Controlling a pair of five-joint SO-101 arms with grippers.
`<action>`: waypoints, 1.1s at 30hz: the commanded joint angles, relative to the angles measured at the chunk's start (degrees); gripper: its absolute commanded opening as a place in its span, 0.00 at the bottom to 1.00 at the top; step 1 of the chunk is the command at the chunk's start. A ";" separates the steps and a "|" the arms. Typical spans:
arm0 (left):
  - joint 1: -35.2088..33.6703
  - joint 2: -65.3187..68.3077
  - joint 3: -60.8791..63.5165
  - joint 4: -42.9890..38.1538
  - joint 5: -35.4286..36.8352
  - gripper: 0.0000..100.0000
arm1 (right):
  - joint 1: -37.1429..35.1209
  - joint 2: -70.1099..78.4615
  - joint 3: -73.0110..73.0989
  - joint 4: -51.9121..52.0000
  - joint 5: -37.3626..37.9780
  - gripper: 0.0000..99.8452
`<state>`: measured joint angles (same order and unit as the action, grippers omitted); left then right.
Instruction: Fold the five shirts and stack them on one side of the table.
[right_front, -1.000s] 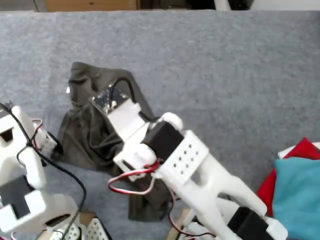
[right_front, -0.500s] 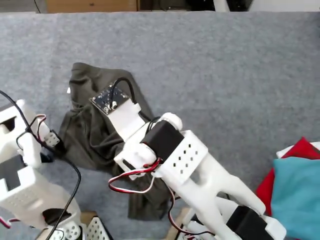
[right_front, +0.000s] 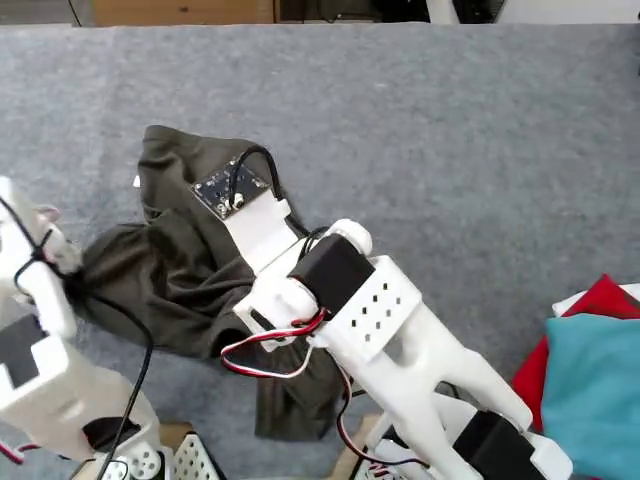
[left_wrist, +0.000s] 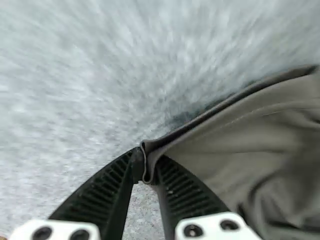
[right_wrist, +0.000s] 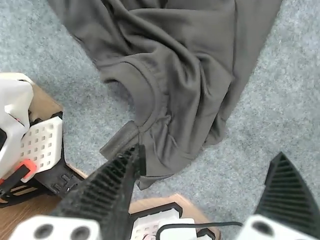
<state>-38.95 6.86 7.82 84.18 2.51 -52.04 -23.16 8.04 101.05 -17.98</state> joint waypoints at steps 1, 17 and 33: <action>-2.02 -7.52 -10.55 4.57 0.26 0.02 | -2.77 0.22 -2.59 -0.44 -0.53 0.38; -4.13 -20.88 -21.63 11.69 -0.09 0.02 | -3.12 28.44 0.92 -13.45 -4.75 0.38; -4.13 -37.49 -22.07 11.69 -0.09 0.02 | 1.63 40.92 -7.16 -9.76 -4.48 0.03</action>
<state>-42.64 -25.93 -11.16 95.52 2.51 -53.19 17.80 5.32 87.87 -22.37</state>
